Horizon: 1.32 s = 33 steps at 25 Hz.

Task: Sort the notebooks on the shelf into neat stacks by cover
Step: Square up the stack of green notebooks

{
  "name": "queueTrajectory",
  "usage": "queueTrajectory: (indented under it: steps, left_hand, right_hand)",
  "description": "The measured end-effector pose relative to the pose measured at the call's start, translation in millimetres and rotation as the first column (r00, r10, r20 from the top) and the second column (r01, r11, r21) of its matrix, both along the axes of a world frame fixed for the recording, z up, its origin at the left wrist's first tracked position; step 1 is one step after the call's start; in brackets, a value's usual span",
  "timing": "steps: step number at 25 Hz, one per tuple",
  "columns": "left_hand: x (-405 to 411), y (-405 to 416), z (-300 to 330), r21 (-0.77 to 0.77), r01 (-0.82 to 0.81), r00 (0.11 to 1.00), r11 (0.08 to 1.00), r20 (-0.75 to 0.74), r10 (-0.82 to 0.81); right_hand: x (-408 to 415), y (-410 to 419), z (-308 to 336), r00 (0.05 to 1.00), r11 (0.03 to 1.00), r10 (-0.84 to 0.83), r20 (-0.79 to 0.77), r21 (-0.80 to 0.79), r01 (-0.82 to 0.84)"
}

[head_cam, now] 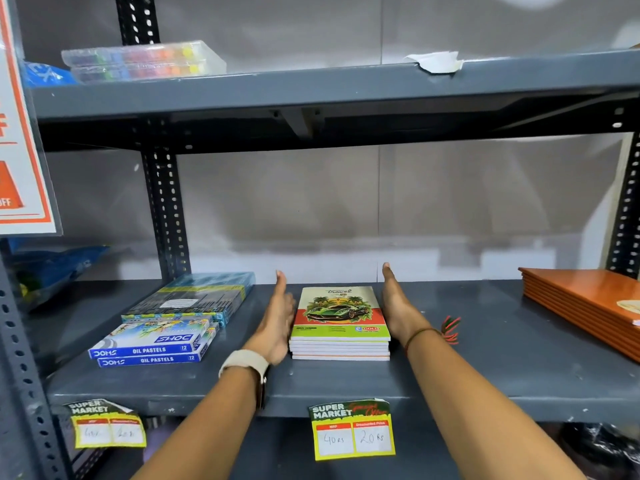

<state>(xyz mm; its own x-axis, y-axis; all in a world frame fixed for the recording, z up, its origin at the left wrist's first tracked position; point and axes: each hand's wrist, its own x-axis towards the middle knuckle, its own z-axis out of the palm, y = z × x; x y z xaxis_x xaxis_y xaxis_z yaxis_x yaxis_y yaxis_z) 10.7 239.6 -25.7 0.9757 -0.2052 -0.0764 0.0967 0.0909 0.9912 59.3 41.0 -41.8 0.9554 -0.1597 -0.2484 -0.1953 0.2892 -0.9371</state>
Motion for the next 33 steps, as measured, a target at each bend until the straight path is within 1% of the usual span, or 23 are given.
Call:
queueTrajectory:
  steps: [1,4,5,7,9,11,13,15,16,19,22,26,28,31,33]
  left_hand:
    - [5,-1,3,-0.029,0.009,0.999,1.000,-0.042,-0.011]
    - [13,-8,7,-0.032,-0.004,0.993,0.999,-0.116,0.000]
    - [16,-10,6,-0.038,-0.013,0.991,0.999,-0.131,0.008]
    - [26,-12,3,-0.019,-0.043,0.990,0.999,-0.132,0.040]
    - [40,-12,-3,-0.019,-0.085,0.987,0.996,-0.138,0.082]
    - [53,-11,-8,-0.112,-0.072,0.972,0.991,-0.230,0.044]
    - [61,-9,-12,-0.142,-0.038,0.964,0.989,-0.267,-0.001]
    - [66,-8,-17,-0.110,-0.008,0.967,0.994,-0.254,-0.020]
    - [67,-7,-18,-0.133,0.003,0.966,0.991,-0.257,-0.038]
    - [69,-7,-19,-0.098,0.025,0.971,0.995,-0.235,-0.048]
    - [69,-8,-17,-0.136,0.033,0.962,0.990,-0.263,-0.068]
    - [70,-10,-20,-0.135,0.047,0.962,0.990,-0.261,-0.081]
    - [71,-10,-20,-0.163,0.052,0.963,0.985,-0.251,-0.093]
    - [72,-7,-21,-0.175,0.071,0.963,0.982,-0.245,-0.113]
    - [64,-8,-17,-0.177,0.047,0.968,0.983,-0.236,-0.088]
  right_hand:
    - [-7,3,0,1.000,1.000,0.019,-0.014,0.015,-0.019]
    - [-23,8,1,1.000,0.998,0.031,-0.002,0.046,-0.031]
    - [-26,9,2,0.999,0.997,0.033,0.005,0.063,-0.034]
    - [-30,9,4,0.999,0.999,0.044,0.020,0.027,-0.045]
    - [-33,12,7,1.000,0.998,0.021,0.021,0.058,-0.022]
    - [-36,16,12,1.000,0.997,0.011,0.011,0.080,-0.012]
    - [-32,16,12,0.999,0.996,0.037,-0.006,0.080,-0.036]
    - [-31,17,11,0.998,0.995,0.061,-0.015,0.079,-0.060]
    - [-33,18,12,0.998,0.995,0.050,-0.025,0.082,-0.048]
    - [-45,21,21,0.999,0.994,0.042,-0.034,0.098,-0.038]
    - [-51,26,26,0.999,0.988,0.044,-0.011,0.151,-0.041]
    - [-57,27,28,0.999,0.988,0.043,0.007,0.148,-0.044]
    - [-54,27,26,0.999,0.988,0.048,0.012,0.148,-0.049]
    - [-48,21,17,0.997,0.986,0.073,-0.009,0.150,-0.071]
    - [-44,18,11,0.998,0.988,0.055,-0.016,0.148,-0.052]
